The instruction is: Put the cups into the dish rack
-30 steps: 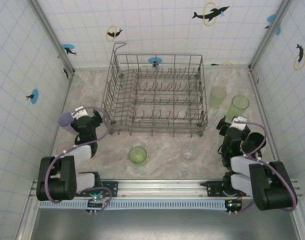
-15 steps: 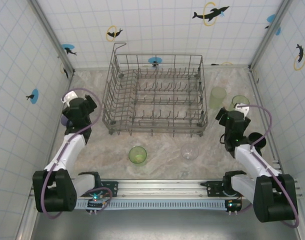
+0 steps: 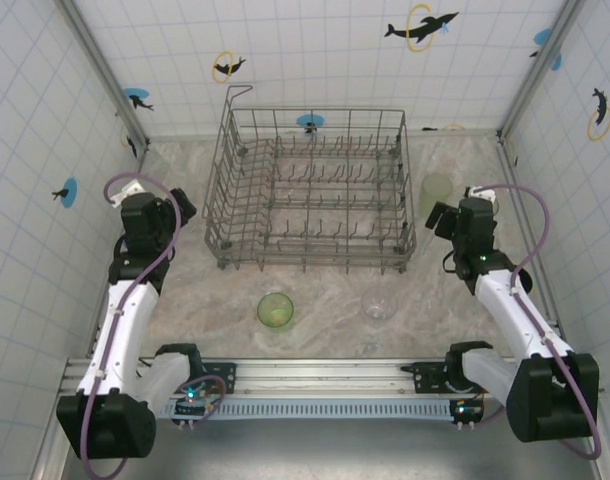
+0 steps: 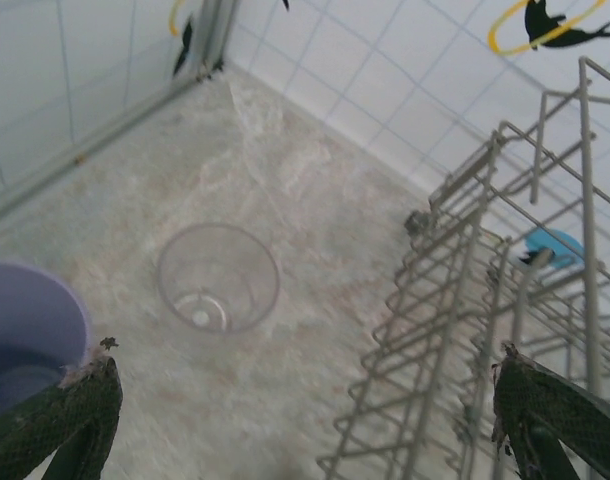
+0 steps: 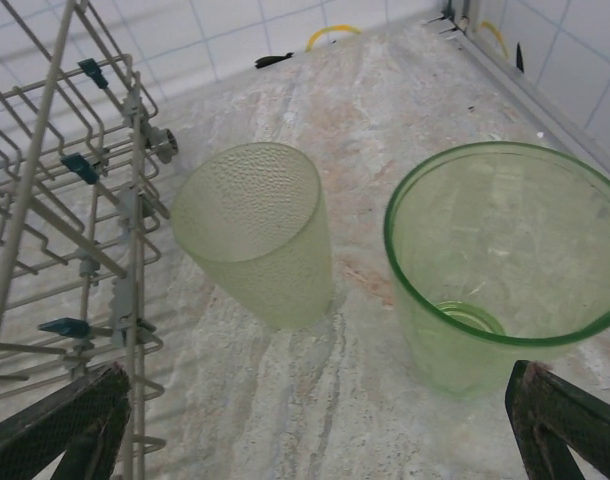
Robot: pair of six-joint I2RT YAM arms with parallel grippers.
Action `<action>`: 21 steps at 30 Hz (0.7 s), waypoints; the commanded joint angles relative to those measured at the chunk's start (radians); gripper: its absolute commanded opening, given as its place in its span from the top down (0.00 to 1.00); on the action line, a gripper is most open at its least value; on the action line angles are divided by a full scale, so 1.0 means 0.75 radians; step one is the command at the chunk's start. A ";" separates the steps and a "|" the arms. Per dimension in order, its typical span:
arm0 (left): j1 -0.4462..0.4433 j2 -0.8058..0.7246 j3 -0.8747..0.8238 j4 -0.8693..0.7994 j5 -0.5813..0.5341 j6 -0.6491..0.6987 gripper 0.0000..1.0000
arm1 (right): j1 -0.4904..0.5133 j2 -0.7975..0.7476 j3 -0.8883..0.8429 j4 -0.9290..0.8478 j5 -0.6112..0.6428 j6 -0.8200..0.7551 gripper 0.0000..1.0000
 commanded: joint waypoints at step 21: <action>-0.037 -0.176 0.269 -0.789 0.523 -0.154 0.02 | 0.050 0.047 0.168 -0.275 -0.181 0.121 0.01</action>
